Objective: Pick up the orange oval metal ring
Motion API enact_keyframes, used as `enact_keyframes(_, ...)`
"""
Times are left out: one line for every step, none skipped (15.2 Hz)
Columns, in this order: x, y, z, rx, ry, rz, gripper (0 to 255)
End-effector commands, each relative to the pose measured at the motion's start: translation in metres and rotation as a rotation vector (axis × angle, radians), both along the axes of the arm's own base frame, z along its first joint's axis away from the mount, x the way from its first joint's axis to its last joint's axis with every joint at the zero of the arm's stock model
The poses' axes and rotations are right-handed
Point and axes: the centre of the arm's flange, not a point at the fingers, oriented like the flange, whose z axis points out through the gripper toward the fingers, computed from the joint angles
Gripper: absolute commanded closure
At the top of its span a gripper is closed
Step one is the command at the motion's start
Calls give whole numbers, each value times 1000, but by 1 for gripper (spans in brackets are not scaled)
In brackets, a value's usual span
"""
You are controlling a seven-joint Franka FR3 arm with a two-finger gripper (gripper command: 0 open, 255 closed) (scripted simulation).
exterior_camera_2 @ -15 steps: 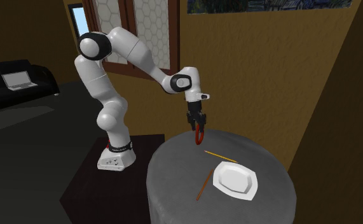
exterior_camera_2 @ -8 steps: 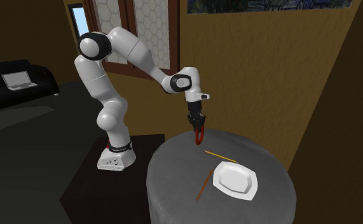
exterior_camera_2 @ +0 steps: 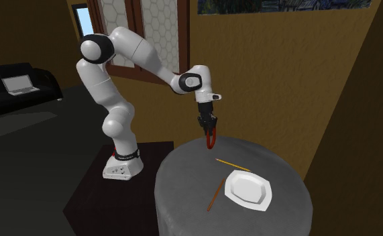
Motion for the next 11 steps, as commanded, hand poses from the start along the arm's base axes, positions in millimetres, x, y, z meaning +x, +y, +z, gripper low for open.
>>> enact_keyframes(0, 0, 11, 0, 0, 0, 255)
enact_keyframes(0, 0, 17, 0, 0, 0, 255)
enact_keyframes(0, 0, 22, 0, 0, 0, 255)
enact_keyframes(0, 0, 27, 0, 0, 0, 255)
enact_keyframes(0, 0, 32, 0, 0, 0, 255)
enact_keyframes(0, 0, 38, 0, 0, 0, 255)
enact_keyframes(0, 0, 43, 0, 0, 0, 255)
enact_keyframes(0, 0, 48, 0, 0, 0, 255)
enact_keyframes(0, 0, 54, 0, 0, 0, 255)
enact_keyframes(0, 0, 54, 0, 0, 0, 255)
enact_keyframes(0, 0, 54, 0, 0, 0, 255)
